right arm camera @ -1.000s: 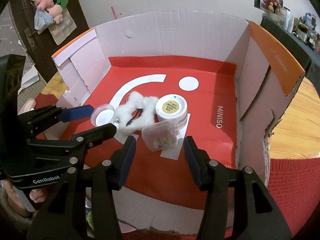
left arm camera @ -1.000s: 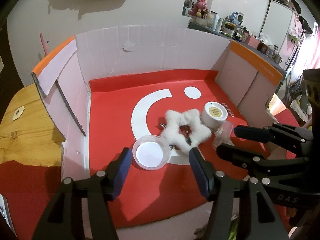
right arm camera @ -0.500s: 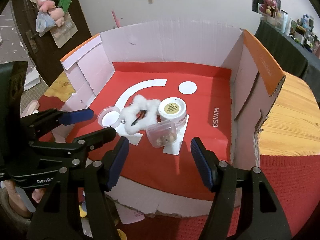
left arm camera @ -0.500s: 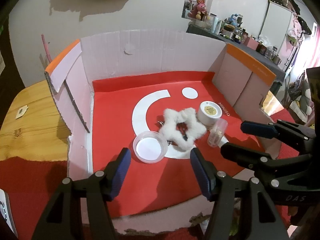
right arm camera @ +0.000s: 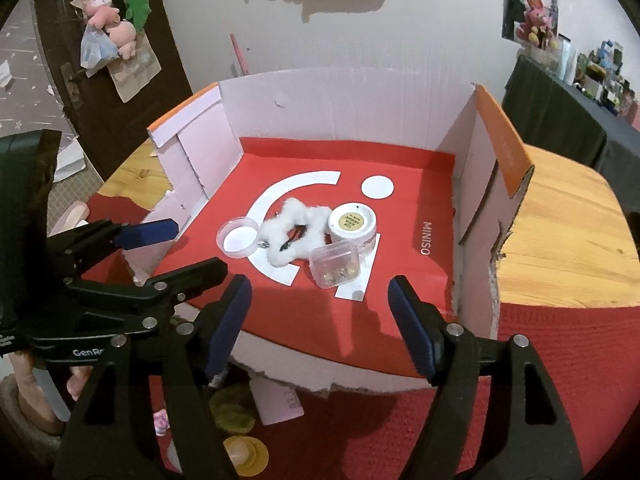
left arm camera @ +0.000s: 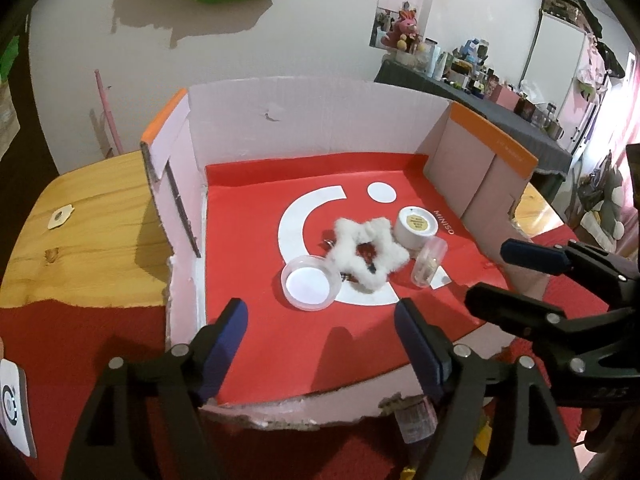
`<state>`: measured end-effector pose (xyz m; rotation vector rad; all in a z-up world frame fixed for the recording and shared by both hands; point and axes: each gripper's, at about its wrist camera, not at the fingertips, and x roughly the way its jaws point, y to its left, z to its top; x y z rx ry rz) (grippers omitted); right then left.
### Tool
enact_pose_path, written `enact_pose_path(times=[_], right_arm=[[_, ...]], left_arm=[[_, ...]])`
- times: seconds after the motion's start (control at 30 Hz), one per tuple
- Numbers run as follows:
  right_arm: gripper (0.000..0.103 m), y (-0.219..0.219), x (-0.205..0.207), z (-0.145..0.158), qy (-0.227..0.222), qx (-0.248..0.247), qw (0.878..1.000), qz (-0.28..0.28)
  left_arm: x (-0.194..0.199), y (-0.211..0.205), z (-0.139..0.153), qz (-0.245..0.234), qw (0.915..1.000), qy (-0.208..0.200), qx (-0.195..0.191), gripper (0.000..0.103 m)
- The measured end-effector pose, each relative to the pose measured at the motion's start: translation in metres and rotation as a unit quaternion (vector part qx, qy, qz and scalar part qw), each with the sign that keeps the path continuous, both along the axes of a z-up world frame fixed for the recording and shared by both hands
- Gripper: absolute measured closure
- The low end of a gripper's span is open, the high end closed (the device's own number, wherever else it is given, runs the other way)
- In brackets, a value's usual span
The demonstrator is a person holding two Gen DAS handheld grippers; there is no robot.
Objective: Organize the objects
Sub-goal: 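Withdraw both grippers out of the box toward the items on the carpet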
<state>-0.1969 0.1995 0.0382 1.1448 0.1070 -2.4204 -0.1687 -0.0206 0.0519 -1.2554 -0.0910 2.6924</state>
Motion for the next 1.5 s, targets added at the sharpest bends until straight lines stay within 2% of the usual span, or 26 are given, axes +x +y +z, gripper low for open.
enact_pose_path(times=[0.17,0.3,0.5,0.6,0.87,1.0,1.5], right_arm=[[0.029,0.0,0.009,0.006,0.009,0.0,1.0,-0.001],[0.027,0.002,0.015,0.01,0.013,-0.005,1.0,-0.002],[0.025,0.004,0.027,0.015,0.021,-0.009,1.0,-0.002],[0.019,0.004,0.034,0.018,0.029,-0.009,1.0,-0.001],[0.019,0.008,0.05,0.024,0.037,-0.013,0.999,-0.001],[0.019,0.007,0.056,0.024,0.038,-0.011,0.999,0.0],[0.018,0.012,0.077,0.018,0.033,-0.01,0.999,-0.002]], left_arm=[[0.006,-0.002,0.002,0.004,1.0,0.002,0.001,0.025],[0.012,-0.002,0.005,0.01,0.9999,0.01,-0.006,0.018],[0.023,0.0,0.012,0.007,0.9996,0.022,-0.016,0.014],[0.029,0.002,0.015,0.005,0.9995,0.027,-0.019,0.013],[0.04,0.002,0.017,0.006,0.9993,0.028,-0.022,0.012],[0.047,0.0,0.017,0.01,0.9993,0.029,-0.019,0.007],[0.068,-0.001,0.015,0.01,0.9994,0.03,-0.016,0.004]])
